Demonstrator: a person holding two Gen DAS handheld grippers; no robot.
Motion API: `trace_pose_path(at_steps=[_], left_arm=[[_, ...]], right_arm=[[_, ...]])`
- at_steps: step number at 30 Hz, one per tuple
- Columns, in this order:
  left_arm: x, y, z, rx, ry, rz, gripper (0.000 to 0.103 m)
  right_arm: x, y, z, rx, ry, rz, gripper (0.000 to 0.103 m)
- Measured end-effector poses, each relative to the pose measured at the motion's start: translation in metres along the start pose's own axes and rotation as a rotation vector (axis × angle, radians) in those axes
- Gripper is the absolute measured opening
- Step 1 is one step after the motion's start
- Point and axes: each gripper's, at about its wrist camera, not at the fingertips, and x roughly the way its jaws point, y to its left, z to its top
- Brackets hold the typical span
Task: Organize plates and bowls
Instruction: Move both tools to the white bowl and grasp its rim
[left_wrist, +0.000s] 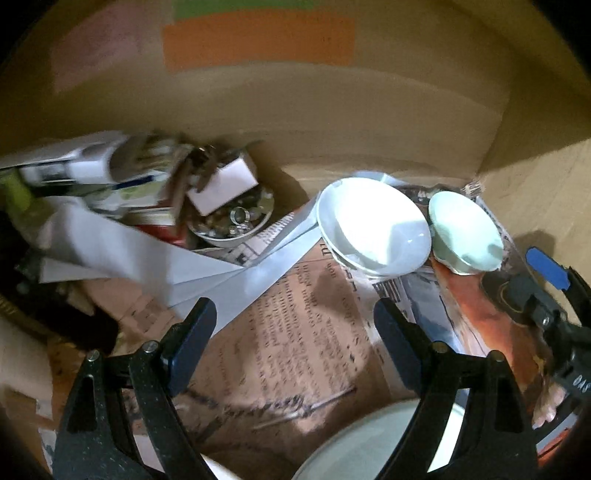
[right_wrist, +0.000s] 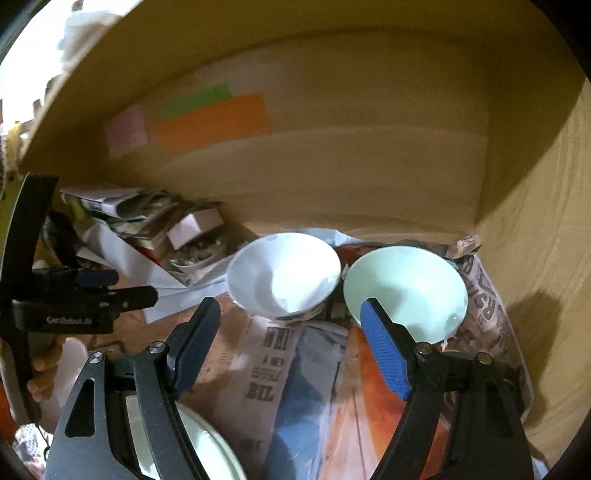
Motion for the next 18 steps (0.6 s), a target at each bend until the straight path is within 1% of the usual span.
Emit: trace_pose_path(at_steps=[6, 8, 10, 12, 14, 17, 18], left_arm=[[0.038, -0.014, 0.020, 0.009, 0.064, 0.008, 0.088], [0.050, -0.017, 0.027, 0.006, 0.087, -0.010, 0.088], [0.061, -0.020, 0.033, -0.001, 0.102, -0.004, 0.086], [0.072, -0.022, 0.036, 0.006, 0.120, 0.006, 0.077], [0.084, -0.025, 0.039, 0.014, 0.154, 0.008, 0.070], [0.099, -0.026, 0.042, 0.008, 0.192, 0.000, 0.066], [0.102, -0.026, 0.042, 0.007, 0.196, 0.001, 0.061]], right_arm=[[0.022, -0.013, -0.003, 0.029, 0.043, 0.021, 0.076], [0.026, -0.015, -0.004, 0.034, 0.049, 0.024, 0.076], [0.029, -0.017, -0.006, 0.037, 0.057, 0.033, 0.076], [0.032, -0.019, -0.007, 0.040, 0.064, 0.039, 0.076], [0.034, -0.021, -0.008, 0.042, 0.070, 0.044, 0.076], [0.038, -0.022, -0.010, 0.044, 0.082, 0.051, 0.076], [0.039, -0.022, -0.010, 0.047, 0.085, 0.053, 0.076]])
